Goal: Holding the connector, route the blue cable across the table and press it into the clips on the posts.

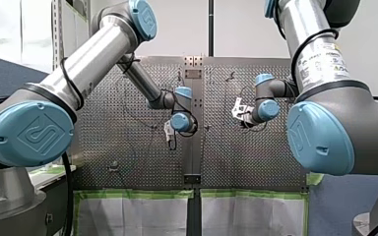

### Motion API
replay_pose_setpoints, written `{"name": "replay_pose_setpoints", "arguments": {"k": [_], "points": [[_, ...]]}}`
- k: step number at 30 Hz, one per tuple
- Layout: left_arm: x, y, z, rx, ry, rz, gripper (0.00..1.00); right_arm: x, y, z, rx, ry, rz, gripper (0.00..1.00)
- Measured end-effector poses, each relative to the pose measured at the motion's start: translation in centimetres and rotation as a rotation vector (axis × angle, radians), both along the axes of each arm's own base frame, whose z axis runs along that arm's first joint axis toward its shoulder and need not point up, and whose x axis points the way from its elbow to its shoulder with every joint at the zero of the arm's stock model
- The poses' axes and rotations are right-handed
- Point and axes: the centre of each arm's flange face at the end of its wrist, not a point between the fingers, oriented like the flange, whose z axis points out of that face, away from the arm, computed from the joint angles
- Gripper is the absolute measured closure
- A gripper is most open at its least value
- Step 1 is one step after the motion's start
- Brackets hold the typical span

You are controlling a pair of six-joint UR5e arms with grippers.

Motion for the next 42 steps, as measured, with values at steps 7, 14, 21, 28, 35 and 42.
{"name": "replay_pose_setpoints", "arguments": {"k": [7, 14, 21, 28, 35, 42], "points": [[-0.2, -0.5, 0.7, 0.03, 0.02, -0.007, 0.0, 0.0, 0.0, 0.0, -0.001, 0.001, 0.004, 1.0], [-1.0, -1.2, 3.1, 0.066, 0.023, -0.016, 0.0, 0.0, 0.0, 0.0, 0.001, -0.002, 0.009, 1.0], [-2.9, -1.6, 6.0, 0.105, 0.026, -0.013, 0.0, -0.2, -0.1, 0.2, 0.005, -0.002, 0.008, 1.0], [-6.0, -1.6, 6.9, 0.155, 0.067, -0.014, 0.0, -0.8, -0.4, 0.9, 0.01, 0.003, 0.0, 1.0], [-9.7, -2.3, 7.6, 0.188, 0.098, -0.031, 0.0, -1.3, -0.2, 3.2, -0.004, -0.005, -0.008, 1.0], [-12.3, -4.6, 8.2, 0.164, 0.071, -0.037, 0.0, -1.8, 0.2, 5.7, -0.02, -0.011, -0.013, 1.0]]}}
